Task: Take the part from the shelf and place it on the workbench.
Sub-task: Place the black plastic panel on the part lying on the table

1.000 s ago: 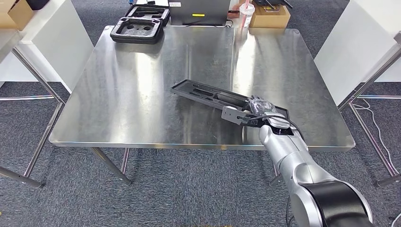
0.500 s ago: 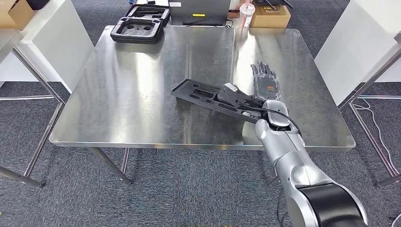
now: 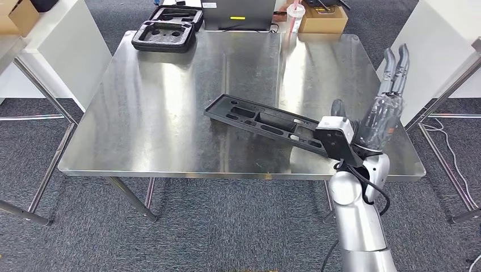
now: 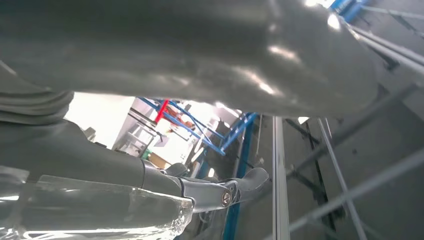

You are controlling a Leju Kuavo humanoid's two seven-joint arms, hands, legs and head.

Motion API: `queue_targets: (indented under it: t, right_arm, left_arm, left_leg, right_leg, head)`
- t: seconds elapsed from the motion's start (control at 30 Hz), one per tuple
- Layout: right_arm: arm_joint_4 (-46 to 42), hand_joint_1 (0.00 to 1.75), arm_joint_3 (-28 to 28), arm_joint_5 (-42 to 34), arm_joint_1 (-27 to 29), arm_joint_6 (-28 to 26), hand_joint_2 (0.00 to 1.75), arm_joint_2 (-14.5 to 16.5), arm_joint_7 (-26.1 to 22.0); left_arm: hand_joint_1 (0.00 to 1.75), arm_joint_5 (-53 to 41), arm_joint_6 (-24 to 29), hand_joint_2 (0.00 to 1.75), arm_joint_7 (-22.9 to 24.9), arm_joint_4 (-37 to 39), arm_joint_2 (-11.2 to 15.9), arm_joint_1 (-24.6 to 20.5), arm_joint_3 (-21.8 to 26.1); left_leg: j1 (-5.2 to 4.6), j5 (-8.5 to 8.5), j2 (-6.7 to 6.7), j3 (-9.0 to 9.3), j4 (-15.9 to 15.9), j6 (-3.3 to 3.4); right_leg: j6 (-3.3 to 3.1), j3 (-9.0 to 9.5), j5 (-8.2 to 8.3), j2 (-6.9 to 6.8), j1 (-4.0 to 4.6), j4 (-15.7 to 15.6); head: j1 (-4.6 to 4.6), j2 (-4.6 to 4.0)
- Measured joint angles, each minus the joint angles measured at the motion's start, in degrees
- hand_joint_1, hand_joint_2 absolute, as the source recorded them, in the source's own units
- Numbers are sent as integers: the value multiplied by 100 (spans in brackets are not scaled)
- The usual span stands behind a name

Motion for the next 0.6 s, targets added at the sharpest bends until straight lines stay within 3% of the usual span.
queue_targets:
  t: [0.43,0.6]
  right_arm:
    - [-733,0,1,-84,314,8,0,0,-78]
    - [-1172,0,141,-1318,835,357,0,5,-950]
  left_arm:
    - [0,-12,5,0,-25,0,-26,-1,66]
    - [0,-43,151,0,6,0,-35,-2,128]
  left_leg:
    - [0,7,1,7,1,6]
    - [-9,-11,-4,5,9,22]
  right_leg:
    - [2,7,2,0,-1,0]
    - [11,14,1,-14,-28,-16]
  head:
    - [0,0]
    - [-1,0]
